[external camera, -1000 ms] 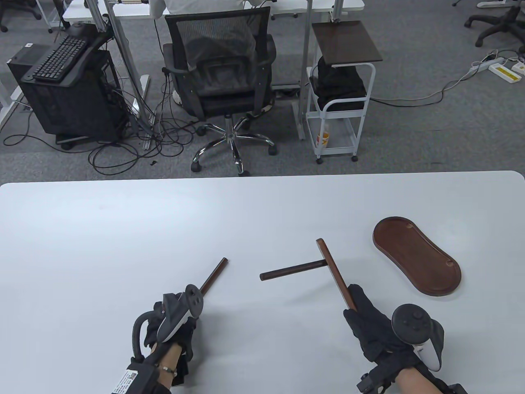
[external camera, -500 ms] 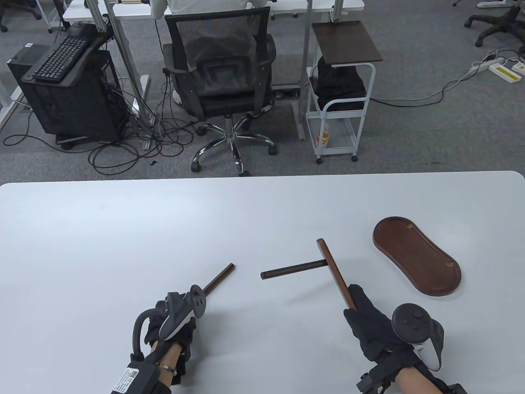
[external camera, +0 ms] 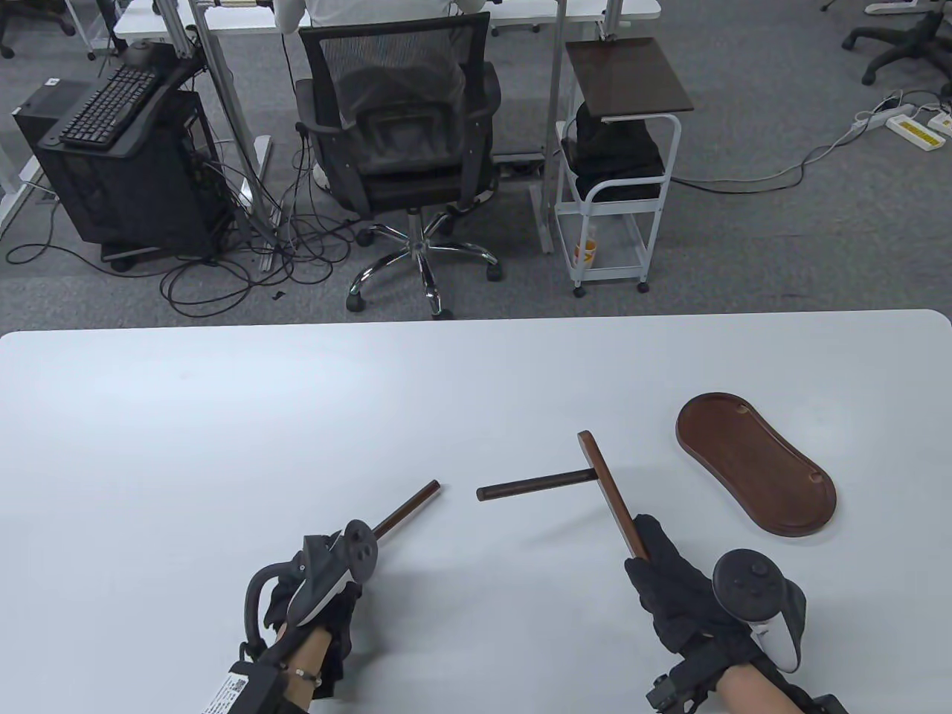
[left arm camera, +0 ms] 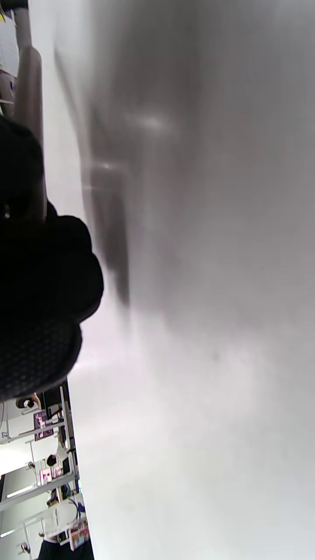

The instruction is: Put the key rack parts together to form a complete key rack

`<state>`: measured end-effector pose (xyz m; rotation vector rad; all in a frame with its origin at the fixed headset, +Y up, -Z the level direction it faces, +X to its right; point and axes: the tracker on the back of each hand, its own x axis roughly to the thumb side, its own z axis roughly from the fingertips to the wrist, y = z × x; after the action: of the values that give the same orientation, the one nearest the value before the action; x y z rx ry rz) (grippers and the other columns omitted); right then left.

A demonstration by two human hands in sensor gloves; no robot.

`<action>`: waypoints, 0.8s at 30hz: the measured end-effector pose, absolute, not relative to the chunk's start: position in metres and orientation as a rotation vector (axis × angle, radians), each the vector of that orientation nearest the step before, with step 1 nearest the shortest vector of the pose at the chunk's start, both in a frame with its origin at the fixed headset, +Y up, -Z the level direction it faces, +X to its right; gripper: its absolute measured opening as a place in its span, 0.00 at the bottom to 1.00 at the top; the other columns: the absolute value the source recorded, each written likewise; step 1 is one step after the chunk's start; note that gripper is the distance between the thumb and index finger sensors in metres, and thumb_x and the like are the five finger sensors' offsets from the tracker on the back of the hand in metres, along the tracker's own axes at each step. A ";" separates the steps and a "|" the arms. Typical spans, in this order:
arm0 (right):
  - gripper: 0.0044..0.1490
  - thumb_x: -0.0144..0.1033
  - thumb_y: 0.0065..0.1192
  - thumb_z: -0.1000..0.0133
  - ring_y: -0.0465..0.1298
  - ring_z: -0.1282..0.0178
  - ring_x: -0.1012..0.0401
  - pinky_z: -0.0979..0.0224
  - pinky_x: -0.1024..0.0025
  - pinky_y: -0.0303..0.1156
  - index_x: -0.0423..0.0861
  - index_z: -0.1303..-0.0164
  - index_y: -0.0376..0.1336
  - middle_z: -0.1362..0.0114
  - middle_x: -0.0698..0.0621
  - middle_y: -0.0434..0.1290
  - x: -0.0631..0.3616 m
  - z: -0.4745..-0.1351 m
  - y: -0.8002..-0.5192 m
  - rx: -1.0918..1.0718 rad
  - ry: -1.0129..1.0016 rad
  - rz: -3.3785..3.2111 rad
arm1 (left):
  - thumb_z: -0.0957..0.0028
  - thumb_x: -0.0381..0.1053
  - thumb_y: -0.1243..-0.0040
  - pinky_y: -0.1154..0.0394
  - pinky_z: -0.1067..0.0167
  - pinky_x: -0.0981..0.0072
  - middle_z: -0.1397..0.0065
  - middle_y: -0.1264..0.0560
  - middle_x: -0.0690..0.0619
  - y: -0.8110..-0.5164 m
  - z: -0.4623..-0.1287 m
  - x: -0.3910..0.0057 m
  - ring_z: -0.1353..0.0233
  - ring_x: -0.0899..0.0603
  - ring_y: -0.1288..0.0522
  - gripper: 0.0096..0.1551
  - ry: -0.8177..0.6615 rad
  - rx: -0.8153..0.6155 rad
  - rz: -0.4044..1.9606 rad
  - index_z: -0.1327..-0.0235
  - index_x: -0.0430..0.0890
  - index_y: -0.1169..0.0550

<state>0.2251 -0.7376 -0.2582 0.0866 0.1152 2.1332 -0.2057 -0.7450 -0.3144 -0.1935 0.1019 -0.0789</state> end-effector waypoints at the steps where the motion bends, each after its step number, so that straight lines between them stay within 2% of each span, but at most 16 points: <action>1: 0.41 0.47 0.49 0.35 0.74 0.52 0.41 0.64 0.57 0.79 0.42 0.15 0.46 0.34 0.34 0.70 0.225 -0.258 -0.738 0.084 0.117 2.130 | 0.41 0.56 0.45 0.20 0.40 0.56 0.30 0.22 0.50 -0.742 -0.313 -0.202 0.34 0.45 0.20 0.27 0.086 -0.184 -0.074 0.29 0.51 0.30; 16: 0.41 0.47 0.46 0.35 0.74 0.52 0.40 0.64 0.57 0.79 0.41 0.15 0.45 0.34 0.33 0.70 0.228 -0.259 -0.738 0.063 0.113 2.091 | 0.40 0.56 0.52 0.21 0.40 0.57 0.31 0.25 0.51 -0.718 -0.283 -0.148 0.35 0.46 0.21 0.28 -0.191 0.010 0.040 0.27 0.50 0.36; 24: 0.40 0.47 0.45 0.35 0.74 0.52 0.40 0.64 0.57 0.79 0.41 0.15 0.45 0.34 0.33 0.70 0.229 -0.260 -0.738 0.054 0.108 2.070 | 0.39 0.56 0.54 0.21 0.40 0.58 0.31 0.25 0.52 -0.710 -0.265 -0.121 0.35 0.48 0.21 0.28 -0.342 0.049 0.151 0.27 0.50 0.37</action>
<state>0.2292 -0.7382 -0.2600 0.0542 0.1075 2.0697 -0.1214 -0.7098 -0.2645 0.0490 -0.3422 0.1512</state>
